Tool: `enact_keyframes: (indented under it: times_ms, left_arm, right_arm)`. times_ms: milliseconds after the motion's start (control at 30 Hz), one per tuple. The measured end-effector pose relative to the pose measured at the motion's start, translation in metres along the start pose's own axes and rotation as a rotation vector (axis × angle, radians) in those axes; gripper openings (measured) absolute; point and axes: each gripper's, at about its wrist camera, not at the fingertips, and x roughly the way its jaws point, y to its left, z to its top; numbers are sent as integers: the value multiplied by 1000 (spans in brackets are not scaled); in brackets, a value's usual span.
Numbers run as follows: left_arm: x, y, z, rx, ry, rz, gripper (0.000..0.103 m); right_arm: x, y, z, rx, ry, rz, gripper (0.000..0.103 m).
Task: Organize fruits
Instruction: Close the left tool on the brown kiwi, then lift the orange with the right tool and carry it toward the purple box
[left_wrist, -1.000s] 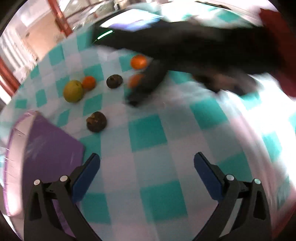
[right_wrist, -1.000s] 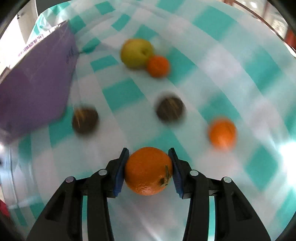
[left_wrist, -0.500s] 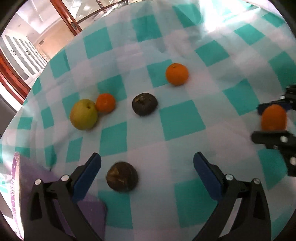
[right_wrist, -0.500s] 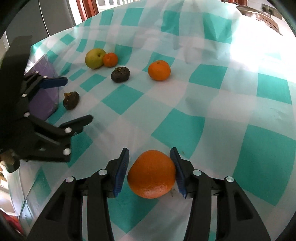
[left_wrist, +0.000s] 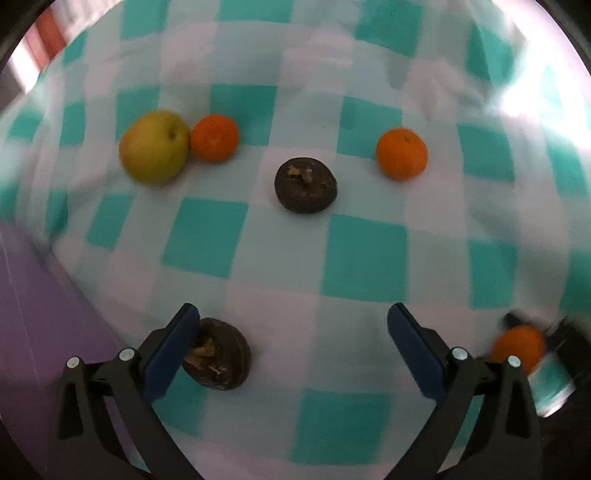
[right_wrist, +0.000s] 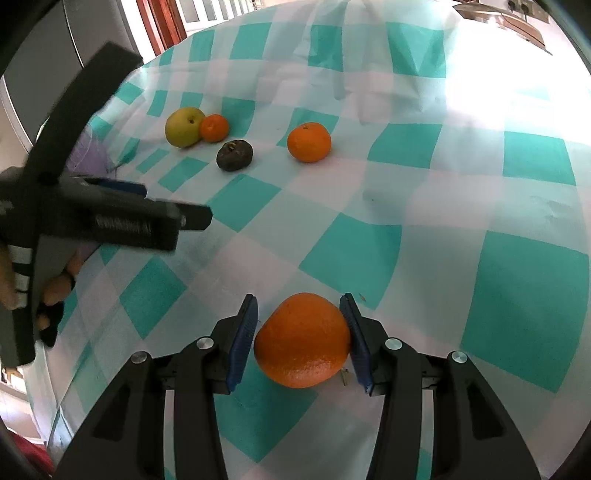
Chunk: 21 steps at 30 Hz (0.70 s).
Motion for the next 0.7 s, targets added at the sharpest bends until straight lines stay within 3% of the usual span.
enact_keyframes:
  times_ms: [33, 100, 167, 267, 400, 533, 700]
  left_arm:
    - [-3, -3, -1, -16, 5, -31, 101]
    - [-14, -14, -7, -30, 4, -161, 101]
    - [-37, -20, -19, -72, -66, -238, 101]
    - [-58, -17, -45, -91, -164, -166, 101]
    - [-48, -9, -84, -16, -137, -71, 101]
    - [-37, 4, -89, 0, -139, -15, 101]
    - [-21, 14, -65, -25, -168, 1, 101]
  right_arm:
    - [0, 0, 0, 2, -2, -1, 48]
    - [0, 0, -1, 5, -4, -3, 48]
    - [0, 0, -1, 10, -4, -12, 48]
    - [-4, -1, -3, 28, -17, -25, 48]
    - [-17, -7, -10, 73, -62, -37, 48]
    - [-24, -10, -19, 86, -72, -57, 52]
    - [-14, -10, -21, 64, -42, -81, 55]
